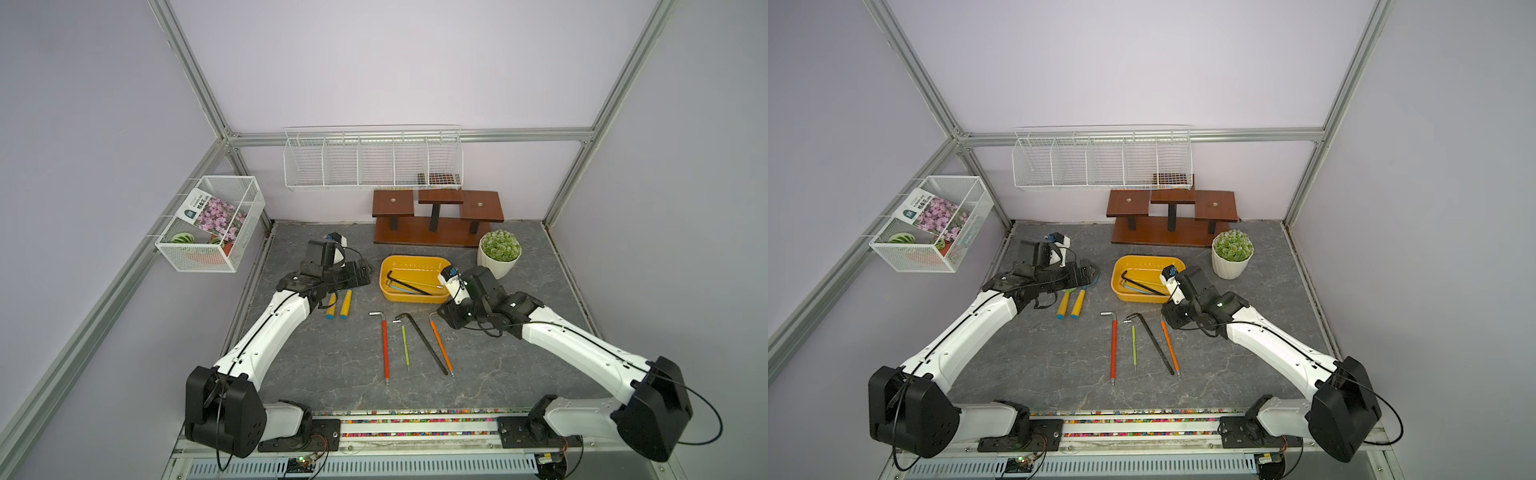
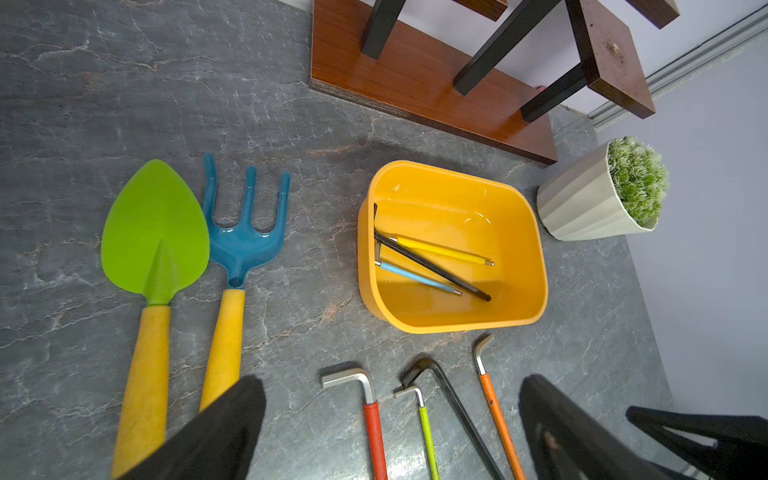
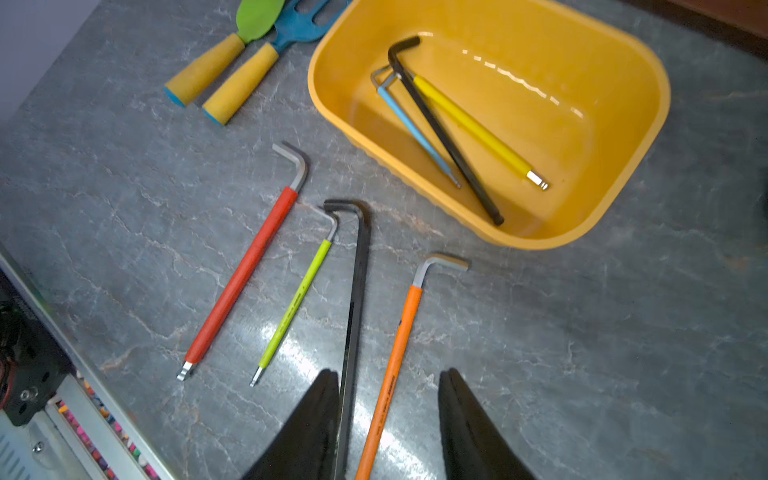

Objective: Put the hex key on the desktop into the storage box
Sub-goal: Pick up the Allen key from the center of the board.

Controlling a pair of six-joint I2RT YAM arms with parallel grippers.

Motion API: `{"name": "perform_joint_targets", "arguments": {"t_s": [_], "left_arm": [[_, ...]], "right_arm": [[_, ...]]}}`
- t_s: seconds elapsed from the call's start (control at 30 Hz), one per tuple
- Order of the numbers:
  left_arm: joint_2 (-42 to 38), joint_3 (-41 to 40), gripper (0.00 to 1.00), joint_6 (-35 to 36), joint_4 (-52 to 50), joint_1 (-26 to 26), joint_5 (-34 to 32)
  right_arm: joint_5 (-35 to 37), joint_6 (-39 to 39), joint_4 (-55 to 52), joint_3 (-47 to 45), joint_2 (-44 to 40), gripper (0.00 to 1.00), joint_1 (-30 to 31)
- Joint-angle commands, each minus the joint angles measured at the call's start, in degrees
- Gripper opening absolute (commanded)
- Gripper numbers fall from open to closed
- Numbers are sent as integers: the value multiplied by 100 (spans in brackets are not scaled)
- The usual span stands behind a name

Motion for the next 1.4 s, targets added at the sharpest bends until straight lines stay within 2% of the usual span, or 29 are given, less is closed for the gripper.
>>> {"name": "perform_joint_targets", "arguments": {"t_s": [0.0, 0.1, 0.5, 0.87, 0.93, 1.1, 1.37], "left_arm": [[-59, -8, 100, -78, 22, -19, -90], [4, 3, 100, -87, -14, -11, -64], [366, 167, 100, -184, -121, -15, -47], [761, 346, 100, -213, -525, -23, 24], [841, 372, 100, -38, -606, -29, 169], [1070, 571, 100, 107, -1030, -38, -210], [836, 520, 100, 166, -892, -39, -391]], "right_arm": [[324, 297, -189, -155, -120, 44, 54], [609, 435, -354, -307, -171, 43, 48], [544, 832, -357, -691, -31, 43, 192], [507, 1146, -281, -658, 669, 43, 328], [517, 1295, -231, -644, 777, 44, 329], [532, 1517, -100, -665, 1056, 44, 403], [592, 1755, -46, -530, 1469, 45, 528]]}}
